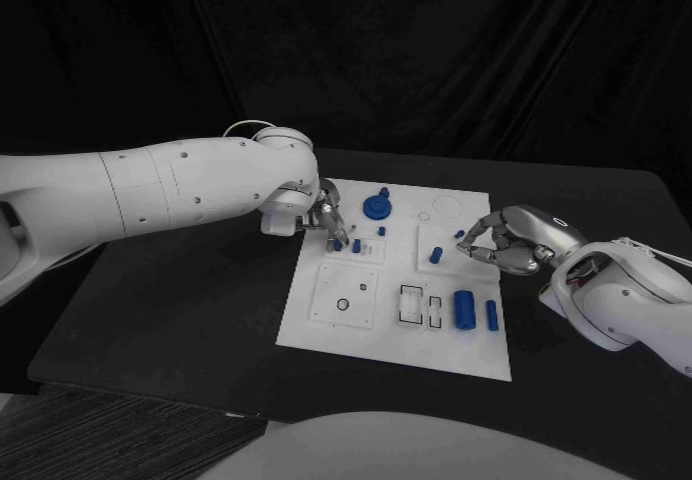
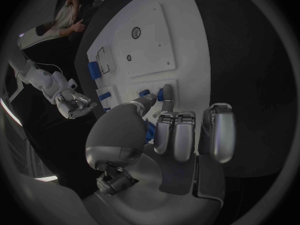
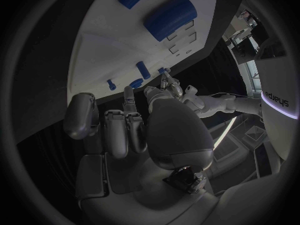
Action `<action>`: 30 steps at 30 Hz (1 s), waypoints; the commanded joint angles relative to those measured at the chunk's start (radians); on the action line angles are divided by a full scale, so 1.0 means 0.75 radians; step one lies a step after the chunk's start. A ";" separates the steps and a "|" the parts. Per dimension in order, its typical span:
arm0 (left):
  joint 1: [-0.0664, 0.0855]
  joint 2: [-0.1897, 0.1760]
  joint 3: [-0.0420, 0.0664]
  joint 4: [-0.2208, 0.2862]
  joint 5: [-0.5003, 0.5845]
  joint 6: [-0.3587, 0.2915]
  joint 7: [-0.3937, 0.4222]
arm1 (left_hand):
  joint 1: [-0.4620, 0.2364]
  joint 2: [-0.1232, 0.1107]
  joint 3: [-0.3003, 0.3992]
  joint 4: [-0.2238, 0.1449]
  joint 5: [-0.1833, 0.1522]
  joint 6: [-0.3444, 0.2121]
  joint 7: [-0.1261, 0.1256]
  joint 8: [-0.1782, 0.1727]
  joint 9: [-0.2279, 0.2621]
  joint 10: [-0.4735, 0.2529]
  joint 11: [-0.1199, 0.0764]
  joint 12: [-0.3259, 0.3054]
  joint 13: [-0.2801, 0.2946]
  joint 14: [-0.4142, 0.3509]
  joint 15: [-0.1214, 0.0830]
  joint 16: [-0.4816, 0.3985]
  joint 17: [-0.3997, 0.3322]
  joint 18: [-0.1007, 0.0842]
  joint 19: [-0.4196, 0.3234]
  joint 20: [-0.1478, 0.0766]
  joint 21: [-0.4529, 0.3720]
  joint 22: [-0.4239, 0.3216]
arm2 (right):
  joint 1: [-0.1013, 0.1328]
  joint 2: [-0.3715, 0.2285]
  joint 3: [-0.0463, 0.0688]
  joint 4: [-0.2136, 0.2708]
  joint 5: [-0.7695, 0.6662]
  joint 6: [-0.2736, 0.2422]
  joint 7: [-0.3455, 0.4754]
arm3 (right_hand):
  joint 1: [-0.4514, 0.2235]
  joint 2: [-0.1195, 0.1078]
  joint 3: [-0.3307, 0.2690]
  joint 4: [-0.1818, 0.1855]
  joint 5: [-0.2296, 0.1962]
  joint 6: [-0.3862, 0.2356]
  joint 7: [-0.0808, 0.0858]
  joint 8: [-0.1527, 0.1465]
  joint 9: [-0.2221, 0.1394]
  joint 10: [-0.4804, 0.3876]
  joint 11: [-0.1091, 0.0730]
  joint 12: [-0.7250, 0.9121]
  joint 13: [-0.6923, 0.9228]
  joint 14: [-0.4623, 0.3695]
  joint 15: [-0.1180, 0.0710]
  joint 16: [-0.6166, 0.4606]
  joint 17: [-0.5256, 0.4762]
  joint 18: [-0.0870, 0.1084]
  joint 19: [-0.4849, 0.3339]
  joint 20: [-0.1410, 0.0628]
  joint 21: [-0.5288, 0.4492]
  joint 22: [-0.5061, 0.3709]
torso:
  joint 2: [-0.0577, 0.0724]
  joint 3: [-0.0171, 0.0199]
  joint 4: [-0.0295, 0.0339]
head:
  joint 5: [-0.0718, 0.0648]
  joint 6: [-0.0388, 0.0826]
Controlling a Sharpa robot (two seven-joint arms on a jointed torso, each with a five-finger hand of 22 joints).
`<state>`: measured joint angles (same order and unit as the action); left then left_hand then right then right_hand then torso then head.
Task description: Assemble the parts on the task board
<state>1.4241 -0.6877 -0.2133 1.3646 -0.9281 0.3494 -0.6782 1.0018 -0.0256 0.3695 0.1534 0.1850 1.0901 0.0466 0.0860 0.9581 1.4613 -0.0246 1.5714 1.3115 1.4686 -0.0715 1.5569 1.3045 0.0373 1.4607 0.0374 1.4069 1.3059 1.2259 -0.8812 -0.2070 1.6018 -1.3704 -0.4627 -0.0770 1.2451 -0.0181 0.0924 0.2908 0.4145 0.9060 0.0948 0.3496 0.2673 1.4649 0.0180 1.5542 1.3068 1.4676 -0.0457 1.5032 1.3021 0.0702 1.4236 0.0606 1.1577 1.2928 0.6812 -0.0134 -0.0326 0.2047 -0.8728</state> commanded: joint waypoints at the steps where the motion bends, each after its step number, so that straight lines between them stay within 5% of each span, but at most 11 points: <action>1: -0.004 0.004 0.001 -0.002 0.008 0.022 0.019 | -0.030 -0.005 -0.041 0.015 -0.035 0.012 0.005 -0.010 -0.012 0.146 0.004 -0.001 0.346 0.136 -0.002 0.019 0.355 0.003 0.059 0.000 -0.026 0.283 | -0.004 0.000 0.001 0.001 -0.003 0.007 -0.021 | 0.035 0.004 0.008 -0.009 0.027 0.006 -0.006 0.019 0.018 0.141 -0.006 0.022 0.352 0.106 -0.008 -0.003 0.238 0.020 -0.008 -0.004 -0.010 0.220 | 0.001 -0.0007 -0.0011 | 0.001 0.000; 12: -0.009 0.007 0.001 -0.016 0.008 0.063 -0.006 | -0.073 0.015 -0.118 0.059 -0.094 -0.025 0.018 -0.028 -0.034 0.146 0.014 -0.001 0.346 0.136 0.005 0.019 0.355 0.008 0.052 0.006 -0.053 0.276 | -0.005 -0.001 0.001 0.004 -0.003 0.016 -0.025 | 0.037 0.003 0.009 -0.010 0.029 0.006 -0.007 0.019 0.018 0.141 -0.006 0.022 0.352 0.106 -0.008 -0.003 0.237 0.020 -0.008 -0.004 -0.010 0.220 | 0.000 0.0003 -0.0001 | -0.001 0.000; 20: -0.010 -0.004 0.001 -0.012 -0.020 0.073 -0.024 | -0.088 0.032 -0.198 0.079 -0.149 -0.099 0.022 0.017 0.045 0.146 0.016 -0.001 0.346 0.136 0.003 0.019 0.355 0.000 0.075 0.004 -0.016 0.286 | -0.006 -0.003 0.001 0.005 -0.003 0.023 -0.028 | 0.039 0.003 0.010 -0.010 0.030 0.006 -0.006 0.019 0.018 0.141 -0.006 0.022 0.352 0.105 -0.008 -0.004 0.236 0.021 -0.010 -0.004 -0.014 0.219 | 0.000 0.0000 -0.0011 | -0.004 0.000; 25: -0.010 -0.019 0.001 -0.002 -0.053 0.009 0.007 | -0.098 0.042 -0.239 0.099 -0.162 -0.121 0.018 0.062 0.118 0.146 0.014 -0.001 0.346 0.136 0.001 0.019 0.355 0.000 0.078 0.002 -0.018 0.285 | -0.006 -0.005 0.001 0.006 -0.003 0.025 -0.029 | 0.039 0.003 0.010 -0.010 0.030 0.006 -0.006 0.019 0.018 0.141 -0.006 0.022 0.352 0.105 -0.008 -0.004 0.236 0.021 -0.010 -0.004 -0.014 0.219 | 0.000 0.0004 -0.0011 | -0.006 0.000; 30: -0.010 -0.058 0.001 0.035 -0.065 -0.178 0.129 | -0.105 0.043 -0.305 0.149 -0.163 -0.166 0.015 0.138 0.220 0.146 0.011 -0.001 0.346 0.136 -0.001 0.019 0.355 -0.004 0.085 0.000 -0.003 0.291 | -0.007 -0.007 0.001 0.005 -0.003 0.027 -0.029 | 0.041 0.002 0.010 -0.011 0.032 0.006 -0.006 0.019 0.017 0.141 -0.006 0.022 0.352 0.105 -0.008 -0.005 0.235 0.022 -0.011 -0.004 -0.017 0.218 | 0.000 0.0004 -0.0002 | -0.010 0.000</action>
<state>1.4190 -0.7279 -0.2127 1.3829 -0.9562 0.3254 -0.6628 0.9435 0.0083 0.1724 0.2594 0.0761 0.9824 0.0570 0.1802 1.1073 1.4698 -0.0160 1.5714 1.3115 1.4687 -0.0713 1.5569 1.3045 0.0373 1.4606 0.0376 1.3864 1.3059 1.2238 -0.8847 -0.2070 1.6041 -1.3704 -0.4491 -0.0800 1.2542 -0.0092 0.0924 0.2908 0.4147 0.9060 0.0948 0.3496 0.2673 1.4649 0.0181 1.5542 1.3068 1.4676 -0.0457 1.5032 1.3021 0.0702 1.4235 0.0605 1.1577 1.2928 0.6812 -0.0129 -0.0334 0.1984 -0.8728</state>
